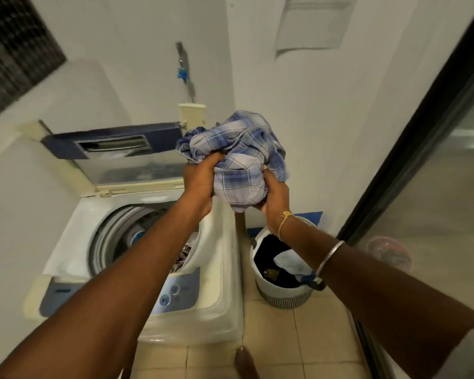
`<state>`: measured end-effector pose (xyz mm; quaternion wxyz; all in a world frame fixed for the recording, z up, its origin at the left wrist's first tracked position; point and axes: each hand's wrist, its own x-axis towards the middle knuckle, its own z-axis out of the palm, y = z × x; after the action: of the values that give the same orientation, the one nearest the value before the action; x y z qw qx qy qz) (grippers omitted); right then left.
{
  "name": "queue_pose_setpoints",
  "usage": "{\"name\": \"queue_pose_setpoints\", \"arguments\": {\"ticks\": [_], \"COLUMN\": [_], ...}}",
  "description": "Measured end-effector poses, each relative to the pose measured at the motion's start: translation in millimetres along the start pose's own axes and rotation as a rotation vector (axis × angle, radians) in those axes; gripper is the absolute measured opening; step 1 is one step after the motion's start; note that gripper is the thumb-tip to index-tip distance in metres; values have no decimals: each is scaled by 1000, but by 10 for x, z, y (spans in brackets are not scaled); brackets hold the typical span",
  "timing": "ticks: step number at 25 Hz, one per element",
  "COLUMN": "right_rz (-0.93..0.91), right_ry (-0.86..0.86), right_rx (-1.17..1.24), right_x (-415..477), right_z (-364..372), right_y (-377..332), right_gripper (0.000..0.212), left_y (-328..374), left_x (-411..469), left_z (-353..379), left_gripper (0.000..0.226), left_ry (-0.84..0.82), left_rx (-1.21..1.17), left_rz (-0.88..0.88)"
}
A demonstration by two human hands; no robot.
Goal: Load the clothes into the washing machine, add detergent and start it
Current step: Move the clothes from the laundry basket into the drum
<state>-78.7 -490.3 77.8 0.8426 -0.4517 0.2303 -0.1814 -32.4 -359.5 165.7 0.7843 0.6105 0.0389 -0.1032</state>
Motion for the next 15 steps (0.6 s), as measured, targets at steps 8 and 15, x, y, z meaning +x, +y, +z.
{"name": "queue_pose_setpoints", "arguments": {"ticks": [8, 15], "right_rz": [30, 117], "right_ry": [-153, -86], "right_rx": [-2, -164], "right_x": [-509, -600], "right_z": [1478, 2109], "right_y": [659, 1757], "right_gripper": [68, 66], "left_y": [609, 318], "left_x": [29, 474], "left_z": [-1556, -2745], "left_gripper": [19, 20], "left_ry": [260, 354], "left_rx": [26, 46], "left_rz": [161, -1]}}
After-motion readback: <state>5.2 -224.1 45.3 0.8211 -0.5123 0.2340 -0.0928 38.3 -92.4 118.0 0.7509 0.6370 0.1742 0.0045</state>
